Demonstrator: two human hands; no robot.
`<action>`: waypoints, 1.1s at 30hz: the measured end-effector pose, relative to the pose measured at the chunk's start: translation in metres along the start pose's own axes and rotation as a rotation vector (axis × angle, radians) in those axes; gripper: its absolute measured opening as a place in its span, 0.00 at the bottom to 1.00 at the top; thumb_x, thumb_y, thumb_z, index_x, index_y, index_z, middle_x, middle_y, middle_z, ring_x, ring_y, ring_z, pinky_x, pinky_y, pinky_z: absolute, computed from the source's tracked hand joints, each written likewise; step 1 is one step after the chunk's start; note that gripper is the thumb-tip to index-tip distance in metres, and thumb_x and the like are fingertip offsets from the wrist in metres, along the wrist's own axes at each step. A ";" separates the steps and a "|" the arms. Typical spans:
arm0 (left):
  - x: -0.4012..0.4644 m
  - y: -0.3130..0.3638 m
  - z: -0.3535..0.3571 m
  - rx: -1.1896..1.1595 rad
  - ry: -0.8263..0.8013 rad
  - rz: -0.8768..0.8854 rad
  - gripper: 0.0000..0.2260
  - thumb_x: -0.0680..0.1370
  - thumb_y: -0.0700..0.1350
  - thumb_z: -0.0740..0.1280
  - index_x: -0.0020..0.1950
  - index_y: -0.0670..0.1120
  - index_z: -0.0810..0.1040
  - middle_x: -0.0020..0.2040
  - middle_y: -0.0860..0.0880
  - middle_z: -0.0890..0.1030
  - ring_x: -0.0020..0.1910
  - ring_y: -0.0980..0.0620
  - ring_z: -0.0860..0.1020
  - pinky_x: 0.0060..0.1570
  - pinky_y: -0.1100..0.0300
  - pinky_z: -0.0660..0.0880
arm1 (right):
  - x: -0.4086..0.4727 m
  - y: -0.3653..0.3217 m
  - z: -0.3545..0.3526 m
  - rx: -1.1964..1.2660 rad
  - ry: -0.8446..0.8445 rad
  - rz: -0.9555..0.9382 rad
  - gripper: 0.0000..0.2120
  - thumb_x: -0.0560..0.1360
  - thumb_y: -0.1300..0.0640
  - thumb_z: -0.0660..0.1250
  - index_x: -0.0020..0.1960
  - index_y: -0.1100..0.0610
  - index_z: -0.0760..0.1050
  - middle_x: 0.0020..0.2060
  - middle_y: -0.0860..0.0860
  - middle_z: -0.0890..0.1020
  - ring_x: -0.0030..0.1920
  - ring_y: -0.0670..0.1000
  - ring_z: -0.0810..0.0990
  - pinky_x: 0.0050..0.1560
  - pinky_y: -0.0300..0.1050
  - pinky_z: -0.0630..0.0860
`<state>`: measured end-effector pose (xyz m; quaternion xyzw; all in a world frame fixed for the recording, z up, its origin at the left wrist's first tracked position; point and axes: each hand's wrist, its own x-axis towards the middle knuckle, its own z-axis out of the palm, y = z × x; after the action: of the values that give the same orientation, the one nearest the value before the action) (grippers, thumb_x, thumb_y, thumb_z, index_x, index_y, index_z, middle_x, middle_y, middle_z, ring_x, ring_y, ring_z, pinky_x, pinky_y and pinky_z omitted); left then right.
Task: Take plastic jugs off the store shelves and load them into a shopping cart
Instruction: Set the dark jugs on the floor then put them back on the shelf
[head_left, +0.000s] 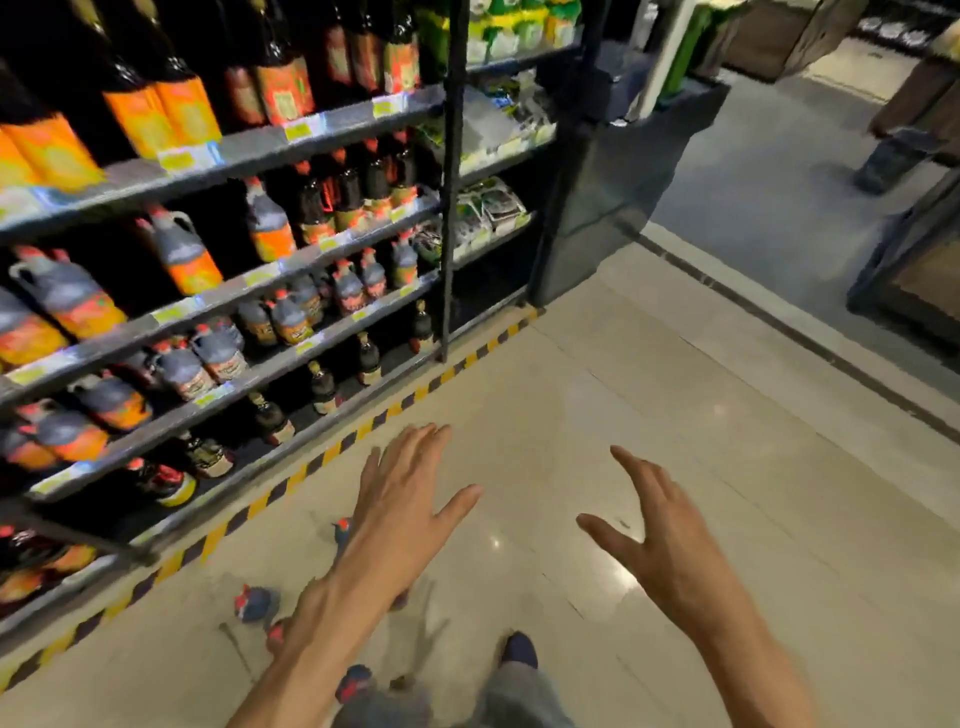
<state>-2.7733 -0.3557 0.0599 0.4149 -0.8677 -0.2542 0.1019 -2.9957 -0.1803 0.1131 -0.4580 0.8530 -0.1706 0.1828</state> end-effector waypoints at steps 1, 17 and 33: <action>0.010 0.004 -0.001 -0.002 0.019 -0.052 0.34 0.81 0.68 0.56 0.82 0.54 0.55 0.81 0.54 0.58 0.80 0.53 0.55 0.78 0.47 0.55 | 0.027 0.003 -0.009 -0.014 -0.032 -0.052 0.40 0.76 0.34 0.67 0.82 0.46 0.57 0.76 0.45 0.68 0.74 0.49 0.68 0.71 0.43 0.65; 0.093 -0.068 -0.018 -0.138 0.469 -0.734 0.36 0.79 0.71 0.51 0.82 0.52 0.59 0.81 0.52 0.60 0.81 0.50 0.55 0.80 0.48 0.51 | 0.319 -0.139 0.038 -0.237 -0.477 -0.853 0.39 0.77 0.36 0.67 0.82 0.46 0.55 0.77 0.46 0.66 0.77 0.49 0.63 0.76 0.43 0.59; 0.040 -0.092 0.085 -0.272 0.992 -1.662 0.32 0.79 0.66 0.59 0.74 0.44 0.71 0.67 0.44 0.78 0.65 0.42 0.76 0.67 0.49 0.72 | 0.388 -0.294 0.249 -0.461 -1.146 -1.557 0.37 0.77 0.39 0.70 0.81 0.46 0.58 0.76 0.45 0.68 0.76 0.48 0.65 0.75 0.43 0.62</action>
<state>-2.7705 -0.4045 -0.0623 0.9389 -0.1205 -0.1397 0.2906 -2.8670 -0.6917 -0.0309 -0.9278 0.1095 0.1743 0.3110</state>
